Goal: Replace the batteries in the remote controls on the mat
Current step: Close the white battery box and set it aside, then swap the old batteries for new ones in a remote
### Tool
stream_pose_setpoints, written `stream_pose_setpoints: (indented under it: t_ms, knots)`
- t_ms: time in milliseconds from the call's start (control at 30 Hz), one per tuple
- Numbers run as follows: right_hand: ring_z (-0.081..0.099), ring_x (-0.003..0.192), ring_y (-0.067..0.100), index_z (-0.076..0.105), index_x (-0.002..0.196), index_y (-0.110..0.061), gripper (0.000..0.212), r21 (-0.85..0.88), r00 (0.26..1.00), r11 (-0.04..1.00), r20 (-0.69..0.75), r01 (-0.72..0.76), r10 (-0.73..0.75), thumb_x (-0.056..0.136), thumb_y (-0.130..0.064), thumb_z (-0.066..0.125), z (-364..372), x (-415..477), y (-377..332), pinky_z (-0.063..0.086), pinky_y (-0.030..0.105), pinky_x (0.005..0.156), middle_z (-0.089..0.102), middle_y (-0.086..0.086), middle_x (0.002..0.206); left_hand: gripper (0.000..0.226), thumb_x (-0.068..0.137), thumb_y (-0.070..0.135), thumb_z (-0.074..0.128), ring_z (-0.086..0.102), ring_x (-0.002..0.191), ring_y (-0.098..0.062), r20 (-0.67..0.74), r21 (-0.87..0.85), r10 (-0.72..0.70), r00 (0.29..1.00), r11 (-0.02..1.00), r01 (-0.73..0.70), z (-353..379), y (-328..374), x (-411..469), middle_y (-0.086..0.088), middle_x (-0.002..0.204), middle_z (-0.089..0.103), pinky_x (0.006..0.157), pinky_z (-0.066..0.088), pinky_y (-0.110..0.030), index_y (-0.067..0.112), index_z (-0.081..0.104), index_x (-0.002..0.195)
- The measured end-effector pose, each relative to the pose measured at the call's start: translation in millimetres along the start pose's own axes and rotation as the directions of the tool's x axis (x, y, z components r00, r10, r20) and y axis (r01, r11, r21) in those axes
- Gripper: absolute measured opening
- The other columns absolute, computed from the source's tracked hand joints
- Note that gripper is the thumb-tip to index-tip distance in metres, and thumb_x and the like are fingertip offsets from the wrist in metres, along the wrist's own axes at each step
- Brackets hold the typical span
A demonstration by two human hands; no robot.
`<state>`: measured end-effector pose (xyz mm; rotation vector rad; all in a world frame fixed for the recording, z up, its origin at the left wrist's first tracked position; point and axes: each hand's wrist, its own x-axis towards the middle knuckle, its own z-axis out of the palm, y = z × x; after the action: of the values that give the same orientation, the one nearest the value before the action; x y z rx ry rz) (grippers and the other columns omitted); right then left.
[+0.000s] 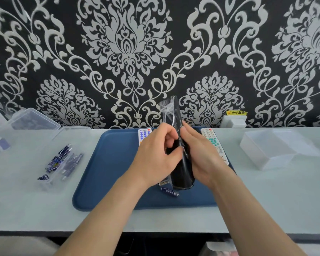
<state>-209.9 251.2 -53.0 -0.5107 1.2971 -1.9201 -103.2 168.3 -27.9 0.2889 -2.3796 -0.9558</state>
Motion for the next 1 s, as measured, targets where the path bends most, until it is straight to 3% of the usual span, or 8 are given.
stream_pose_setpoints:
  t_ms: [167,367,433,533,633,700,900,1000]
  knots:
    - [0.069,0.106,0.03,0.05,0.138,-0.014,0.038,0.112,0.999,0.994,-0.028,-0.02,0.023,0.106,-0.03,0.038,-0.3,1.5,-3.2,0.056,0.046,0.089,0.069,0.015,0.12,0.038,0.077,0.005,0.075,0.054,0.064,-0.008,0.082,-0.265,-0.132,0.988,0.953,0.149,-11.6,1.7,-2.0,0.007,0.087,0.054,0.06,0.047,-0.019,0.03,0.055,0.097]
    - [0.068,0.104,0.031,0.06,0.128,-0.01,0.038,0.221,0.994,0.97,-0.028,-0.1,0.109,0.104,-0.033,0.041,13.7,5.8,2.7,0.058,0.047,0.086,0.067,0.022,0.121,0.034,0.076,-0.004,0.073,0.068,0.079,-0.005,-0.186,-0.441,-0.273,0.944,0.881,0.168,-44.2,-12.1,-1.7,0.009,0.083,0.075,0.068,0.05,-0.014,0.028,0.073,0.087]
    - [0.07,0.097,0.032,0.059,0.128,-0.008,0.042,0.235,0.983,0.956,-0.008,-0.175,0.182,0.104,-0.036,0.04,21.0,7.6,5.8,0.06,0.04,0.072,0.068,0.021,0.12,0.032,0.078,-0.003,0.071,0.065,0.075,0.0,-0.278,-0.362,-0.285,0.917,0.916,0.174,-58.5,-26.3,-4.9,0.014,0.079,0.073,0.07,0.048,-0.013,0.029,0.073,0.08]
    - [0.07,0.087,0.037,0.059,0.123,-0.016,0.029,0.234,0.978,0.95,0.055,-0.206,0.199,0.104,-0.028,0.041,31.8,8.7,8.6,0.058,0.047,0.075,0.067,0.022,0.121,0.023,0.078,0.001,0.07,0.06,0.067,0.003,-0.344,0.092,-0.23,0.91,0.956,0.277,-74.1,-49.9,-11.5,0.018,0.073,0.067,0.064,0.04,-0.005,0.024,0.071,0.075]
    - [0.07,0.084,0.035,0.058,0.123,-0.019,0.027,0.22,0.98,0.956,0.066,-0.196,0.186,0.105,-0.026,0.041,39.4,12.2,12.7,0.054,0.054,0.088,0.068,0.024,0.115,0.024,0.077,0.008,0.073,0.061,0.079,-0.012,-0.105,0.424,-0.264,0.959,0.86,0.284,-79.2,-71.4,-18.7,0.012,0.08,0.06,0.074,0.045,-0.021,0.031,0.066,0.075]
    - [0.07,0.085,0.034,0.059,0.125,-0.019,0.029,0.211,0.981,0.958,0.054,-0.196,0.189,0.105,-0.028,0.041,40.9,14.2,13.4,0.054,0.054,0.089,0.071,0.022,0.112,0.02,0.076,0.02,0.076,0.059,0.086,-0.011,0.096,0.523,-0.361,0.928,0.811,0.261,-79.2,-74.0,-24.7,0.013,0.085,0.057,0.081,0.046,-0.027,0.035,0.064,0.084]
    - [0.07,0.087,0.031,0.059,0.125,-0.014,0.029,0.189,0.987,0.97,0.065,-0.154,0.144,0.103,-0.024,0.042,38.5,11.5,9.8,0.056,0.046,0.082,0.07,0.022,0.114,0.014,0.078,0.018,0.073,0.059,0.071,-0.004,-0.069,0.061,-0.171,0.983,0.983,0.176,-59.7,-40.2,-21.9,0.017,0.077,0.064,0.068,0.049,-0.019,0.031,0.068,0.079]
    - [0.069,0.083,0.025,0.061,0.116,-0.015,0.023,0.175,0.992,0.978,0.059,-0.117,0.108,0.103,-0.024,0.044,35.6,8.4,6.2,0.056,0.043,0.081,0.075,0.012,0.097,0.025,0.072,0.025,0.08,0.052,0.067,0.005,0.033,0.147,-0.058,0.998,0.988,0.053,-45.5,-25.7,-23.2,0.021,0.081,0.055,0.062,0.037,-0.008,0.032,0.059,0.084]
